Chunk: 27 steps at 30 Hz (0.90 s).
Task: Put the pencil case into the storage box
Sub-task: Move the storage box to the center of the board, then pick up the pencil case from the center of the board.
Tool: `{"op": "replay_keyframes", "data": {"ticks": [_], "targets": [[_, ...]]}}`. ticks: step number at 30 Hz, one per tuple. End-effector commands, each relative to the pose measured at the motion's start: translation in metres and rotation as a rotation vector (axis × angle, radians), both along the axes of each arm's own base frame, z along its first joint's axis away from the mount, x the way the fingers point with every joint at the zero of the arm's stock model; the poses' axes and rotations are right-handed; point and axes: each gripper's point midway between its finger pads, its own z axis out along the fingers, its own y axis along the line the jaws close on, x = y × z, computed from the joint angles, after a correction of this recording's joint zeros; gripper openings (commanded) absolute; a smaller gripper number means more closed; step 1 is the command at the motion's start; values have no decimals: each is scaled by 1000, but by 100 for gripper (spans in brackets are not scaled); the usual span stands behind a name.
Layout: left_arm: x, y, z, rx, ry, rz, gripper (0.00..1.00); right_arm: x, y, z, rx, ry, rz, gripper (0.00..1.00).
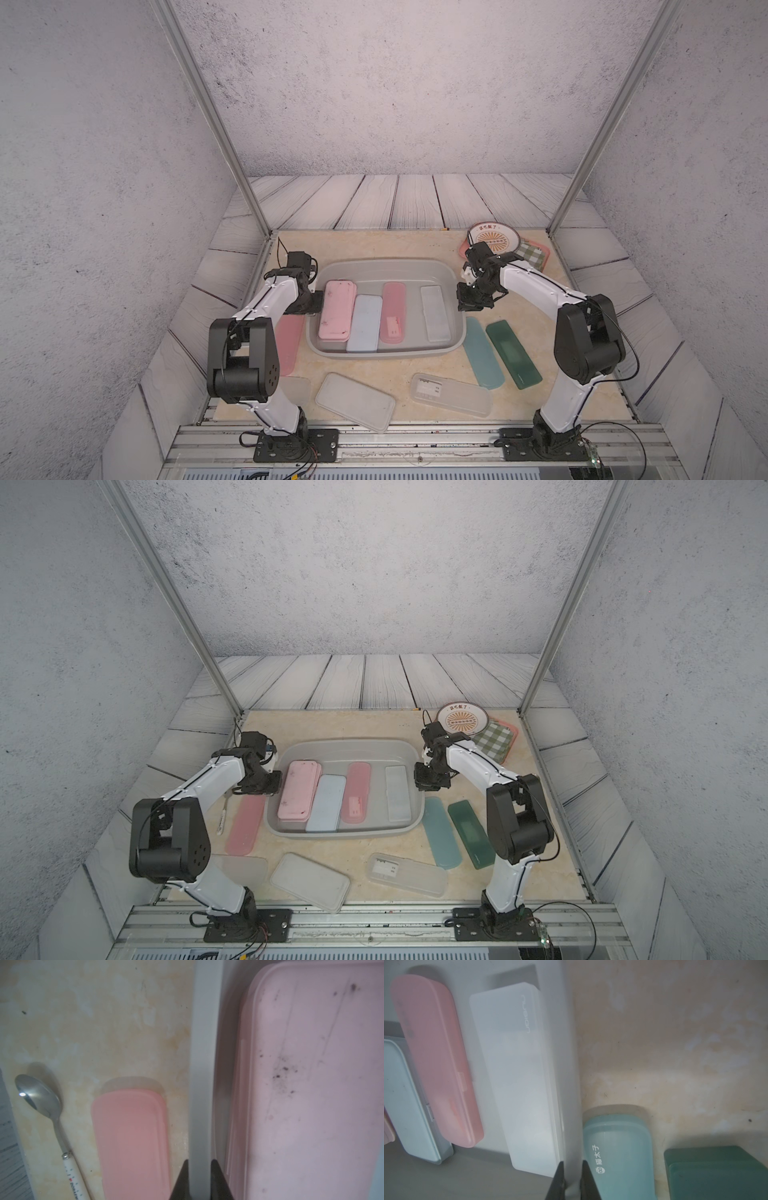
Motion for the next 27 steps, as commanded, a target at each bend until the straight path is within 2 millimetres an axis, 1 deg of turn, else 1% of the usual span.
{"op": "replay_keyframes", "data": {"ticks": [1,2,4,6,7,8,9,10,12,14,15,16,18,20,22,23,24,25,27], "targets": [[-24,1,-12,55,94,-133,14,1,11,21,69,-58,1,22],[-23,0,-10,51,91,-130,20,3,15,25,86,-65,6,29],[-23,-1,-3,48,79,-129,40,4,19,37,115,-104,19,45],[-23,2,15,64,41,-134,66,3,14,56,112,-181,35,63],[-23,3,26,73,15,-136,77,-1,10,63,99,-217,48,71],[-23,4,39,83,-19,-140,84,-7,4,70,77,-255,66,78],[-24,5,52,95,-56,-150,87,-18,0,75,59,-284,104,83],[-26,6,64,103,-87,-164,88,-30,-1,78,49,-308,147,84],[-34,4,86,105,-140,-196,88,-64,-3,74,8,-339,243,86],[-45,0,99,88,-162,-221,88,-97,-2,70,-5,-372,295,88],[-51,-4,104,70,-167,-240,88,-110,-6,64,-11,-374,275,89],[-58,-10,106,43,-166,-269,88,-117,-13,61,-22,-371,224,89],[-72,-22,111,-17,-163,-312,88,-133,-39,47,-83,-312,98,88],[-81,-27,114,-47,-148,-320,88,-144,-67,38,-200,-243,-16,87],[-89,-31,117,-76,-121,-327,87,-148,-85,37,-307,-185,-105,85],[-93,-33,118,-89,-110,-327,87,-148,-99,37,-383,-164,-182,84],[-95,-35,121,-104,-105,-325,86,-149,-105,35,-431,-138,-209,84],[-98,-36,122,-116,-102,-323,86,-147,-104,30,-441,-128,-218,84],[-102,-41,126,-146,-107,-319,86,-138,-95,15,-400,-131,-225,84]]}}
